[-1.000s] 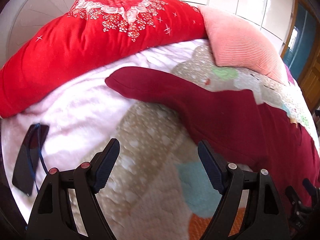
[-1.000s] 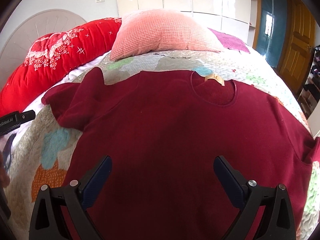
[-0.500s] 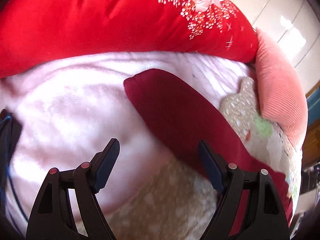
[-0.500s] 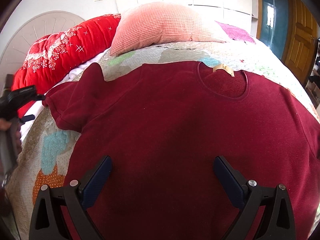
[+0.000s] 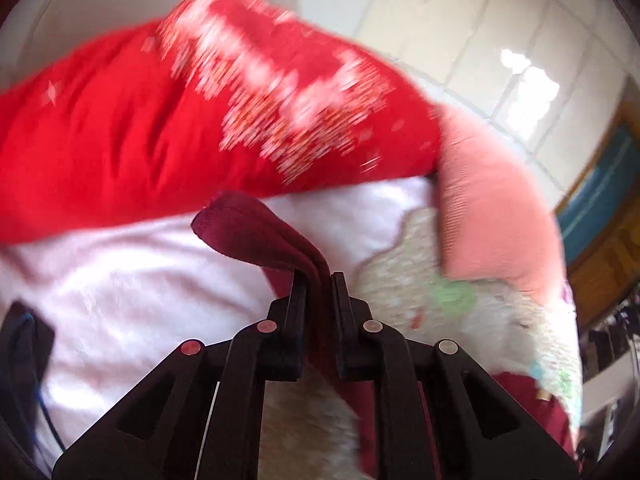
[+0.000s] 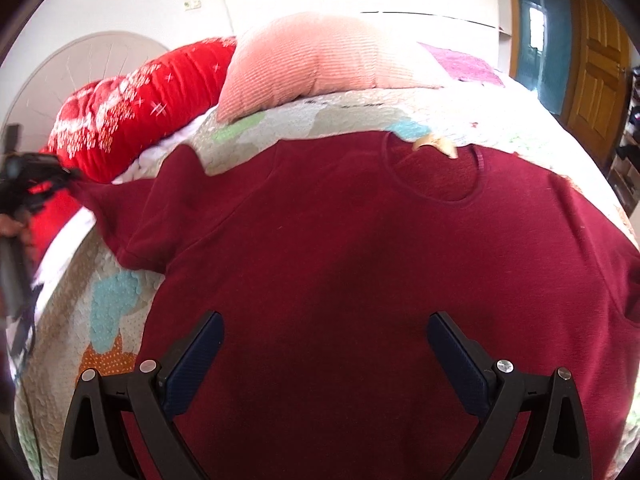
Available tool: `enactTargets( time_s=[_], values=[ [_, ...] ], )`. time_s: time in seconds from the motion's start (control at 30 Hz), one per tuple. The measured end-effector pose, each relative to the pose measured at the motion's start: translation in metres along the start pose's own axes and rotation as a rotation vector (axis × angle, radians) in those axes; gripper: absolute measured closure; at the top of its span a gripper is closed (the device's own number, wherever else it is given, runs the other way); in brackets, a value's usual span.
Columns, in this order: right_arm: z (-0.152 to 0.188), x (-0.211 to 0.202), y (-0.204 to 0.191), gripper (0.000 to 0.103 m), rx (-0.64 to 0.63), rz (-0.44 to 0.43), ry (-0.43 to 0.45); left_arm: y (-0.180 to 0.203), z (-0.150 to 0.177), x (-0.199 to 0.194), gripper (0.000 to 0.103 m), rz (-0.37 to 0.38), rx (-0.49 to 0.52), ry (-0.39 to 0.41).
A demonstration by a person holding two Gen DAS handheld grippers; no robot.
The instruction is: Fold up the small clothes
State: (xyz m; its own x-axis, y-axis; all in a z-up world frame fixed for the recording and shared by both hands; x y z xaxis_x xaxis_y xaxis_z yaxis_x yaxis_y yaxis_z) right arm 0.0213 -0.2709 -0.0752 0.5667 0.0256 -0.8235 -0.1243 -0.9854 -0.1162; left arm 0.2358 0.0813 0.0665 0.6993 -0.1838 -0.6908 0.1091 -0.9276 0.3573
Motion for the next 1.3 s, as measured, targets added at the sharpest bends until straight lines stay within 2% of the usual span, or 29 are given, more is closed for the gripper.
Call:
enactTargets(
  time_s=[0.07, 0.13, 0.27, 0.37, 0.53, 0.6, 0.7, 0.83, 0.93, 0.97, 1.0, 1.1, 1.2, 1.27, 1.3],
  values=[
    [-0.003, -0.01, 0.012, 0.002, 0.039, -0.009, 0.01, 0.035, -0.006, -0.03, 0.093, 0.072, 0.052, 0.033],
    [-0.005, -0.021, 0.026, 0.002, 0.077, -0.012, 0.029, 0.086, -0.001, -0.063, 0.093, 0.179, 0.123, 0.054],
    [-0.012, -0.049, 0.062, 0.002, 0.136, 0.02, 0.074, 0.182, 0.039, -0.099, 0.094, 0.348, 0.273, 0.045],
    [-0.014, -0.068, 0.095, 0.002, 0.184, 0.052, 0.103, 0.257, 0.109, -0.092, 0.094, 0.453, 0.392, -0.054],
    [-0.009, -0.083, 0.152, 0.002, 0.286, 0.112, 0.113, 0.317, 0.221, -0.042, 0.094, 0.483, 0.484, -0.256],
    [-0.005, -0.084, 0.169, 0.002, 0.315, 0.131, 0.104, 0.329, 0.26, -0.02, 0.094, 0.459, 0.528, -0.318],
    [-0.001, -0.081, 0.182, 0.002, 0.341, 0.12, 0.079, 0.324, 0.282, -0.011, 0.094, 0.415, 0.565, -0.357],
    [-0.014, -0.078, 0.17, 0.002, 0.304, 0.024, 0.1, 0.289, 0.255, -0.025, 0.093, 0.386, 0.521, -0.328],
    [-0.028, -0.061, 0.133, 0.002, 0.261, -0.123, 0.063, 0.243, 0.224, -0.035, 0.083, 0.303, 0.496, -0.269],
    [-0.037, -0.053, 0.115, 0.002, 0.229, -0.168, 0.049, 0.221, 0.212, -0.036, 0.077, 0.262, 0.482, -0.246],
    [-0.043, -0.048, 0.101, 0.002, 0.195, -0.188, 0.044, 0.204, 0.203, -0.033, 0.072, 0.231, 0.463, -0.231],
    [-0.065, -0.029, 0.06, 0.002, 0.096, -0.207, 0.042, 0.154, 0.184, -0.025, 0.07, 0.154, 0.395, -0.216],
    [-0.079, 0.001, 0.026, 0.012, 0.05, -0.231, 0.006, 0.108, 0.173, -0.014, 0.07, 0.093, 0.302, -0.232],
    [-0.087, 0.032, 0.012, 0.02, 0.037, -0.203, -0.037, 0.086, 0.169, -0.01, 0.07, 0.077, 0.244, -0.249],
    [-0.09, 0.048, 0.006, 0.032, 0.031, -0.185, -0.063, 0.082, 0.172, -0.009, 0.07, 0.076, 0.234, -0.249]
  ],
)
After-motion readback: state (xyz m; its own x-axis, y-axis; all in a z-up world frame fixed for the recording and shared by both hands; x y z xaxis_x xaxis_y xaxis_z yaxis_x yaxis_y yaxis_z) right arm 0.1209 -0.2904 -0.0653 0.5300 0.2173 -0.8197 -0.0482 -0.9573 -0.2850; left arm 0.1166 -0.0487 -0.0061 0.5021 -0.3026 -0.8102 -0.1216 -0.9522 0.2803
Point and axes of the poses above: each gripper's, at about its wrist camera, not at the fingertips, and x roughly the way its jaws point, y to its right, z to its underside, the point moved 9 cm from there along x, roughly the way its jaws point, and after that the axes turned 6 degrees about -y, right-handed, at the moved point
